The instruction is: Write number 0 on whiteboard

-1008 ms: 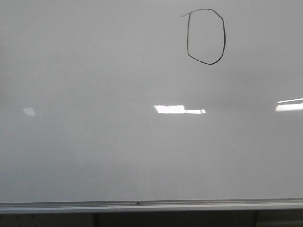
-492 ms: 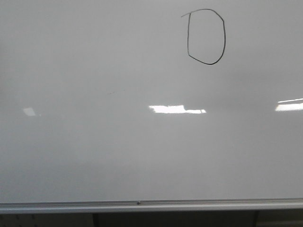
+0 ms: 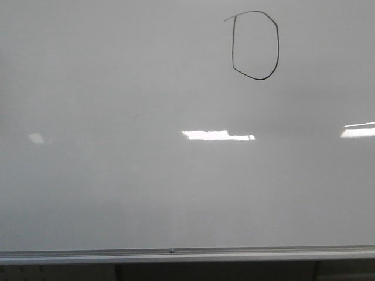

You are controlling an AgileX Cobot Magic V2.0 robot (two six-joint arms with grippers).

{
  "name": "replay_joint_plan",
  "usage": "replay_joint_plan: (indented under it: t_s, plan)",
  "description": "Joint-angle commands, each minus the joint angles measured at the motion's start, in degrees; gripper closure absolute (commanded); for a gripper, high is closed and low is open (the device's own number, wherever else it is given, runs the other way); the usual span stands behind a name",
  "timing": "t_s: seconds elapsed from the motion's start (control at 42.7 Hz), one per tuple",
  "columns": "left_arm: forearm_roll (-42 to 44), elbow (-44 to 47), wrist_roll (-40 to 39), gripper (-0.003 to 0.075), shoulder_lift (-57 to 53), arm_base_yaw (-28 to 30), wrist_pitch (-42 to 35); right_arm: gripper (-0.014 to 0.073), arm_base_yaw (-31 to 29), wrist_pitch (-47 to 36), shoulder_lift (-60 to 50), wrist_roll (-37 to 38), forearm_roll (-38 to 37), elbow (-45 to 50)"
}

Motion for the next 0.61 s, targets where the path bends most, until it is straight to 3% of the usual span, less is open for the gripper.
replay_joint_plan:
  t_s: [0.0, 0.188, 0.422, 0.586]
  plan:
    - [-0.25, 1.32, -0.66, 0.074, -1.19, 0.12, -4.35, 0.0662, -0.41, -4.92, 0.0, -0.03, -0.75, -1.29]
    - [-0.25, 1.32, -0.66, 0.074, -1.19, 0.12, -4.35, 0.0662, -2.51, -5.53, -3.75, 9.86, -11.8, 3.19]
    - [-0.25, 1.32, -0.66, 0.074, -1.19, 0.12, -4.35, 0.0662, -13.57, -7.63, -12.0, 34.13, -28.99, 13.85]
    - [-0.25, 1.32, -0.66, 0.074, -1.19, 0.12, -4.35, 0.0662, -18.33, -8.53, -17.65, 39.93, -39.88, 20.26]
